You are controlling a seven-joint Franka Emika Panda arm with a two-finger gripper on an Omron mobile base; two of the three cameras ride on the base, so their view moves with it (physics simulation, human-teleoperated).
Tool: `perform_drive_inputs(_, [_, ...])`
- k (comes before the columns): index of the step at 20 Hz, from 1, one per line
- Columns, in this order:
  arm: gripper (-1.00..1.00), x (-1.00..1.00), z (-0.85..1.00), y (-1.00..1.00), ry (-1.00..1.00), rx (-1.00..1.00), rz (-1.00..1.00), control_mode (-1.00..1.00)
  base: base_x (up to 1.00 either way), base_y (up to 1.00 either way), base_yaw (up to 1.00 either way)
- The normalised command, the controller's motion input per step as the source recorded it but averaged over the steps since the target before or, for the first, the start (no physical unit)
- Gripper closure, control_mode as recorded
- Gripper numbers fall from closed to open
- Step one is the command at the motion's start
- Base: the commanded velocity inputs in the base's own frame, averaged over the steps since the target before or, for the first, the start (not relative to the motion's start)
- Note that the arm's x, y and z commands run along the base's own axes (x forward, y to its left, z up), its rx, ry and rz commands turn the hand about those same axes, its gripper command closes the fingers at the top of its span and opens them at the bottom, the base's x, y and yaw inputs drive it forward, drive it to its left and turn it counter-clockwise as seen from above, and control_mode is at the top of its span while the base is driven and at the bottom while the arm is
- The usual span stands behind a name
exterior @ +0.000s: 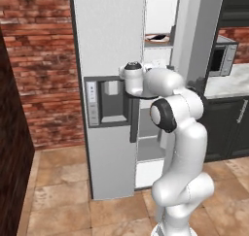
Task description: Retrieve the fish from the fridge and place it on the saucepan with marinade on the stove.
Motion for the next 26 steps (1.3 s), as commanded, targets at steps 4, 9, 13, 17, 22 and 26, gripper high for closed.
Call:
perform_drive_inputs(4, [-1.0, -0.26, 0.0, -0.78, -0.03, 0.0, -0.02, -1.0, 0.0, 0.0, 0.0])
perform_drive_inputs(9, [-1.0, -0.43, 0.0, -0.7, -0.03, 0.0, 0.0, -1.0, 0.0, 0.0, 0.0])
perform_drive_inputs(13, [-1.0, -0.38, 0.0, -0.67, -0.01, 0.0, 0.0, -1.0, 0.0, 0.0, 0.0])
perform_drive_inputs(17, [-1.0, -0.34, 0.0, -0.63, 0.0, 0.0, 0.0, -1.0, 0.0, 0.0, 0.0])
perform_drive_inputs(22, [-1.0, -0.38, 0.0, -0.61, 0.0, 0.0, 0.0, -1.0, 0.0, 0.0, 0.0])
perform_drive_inputs(26, [-1.0, -0.35, 0.0, -0.59, 0.0, 0.0, 0.0, -1.0, 0.0, 0.0, 0.0])
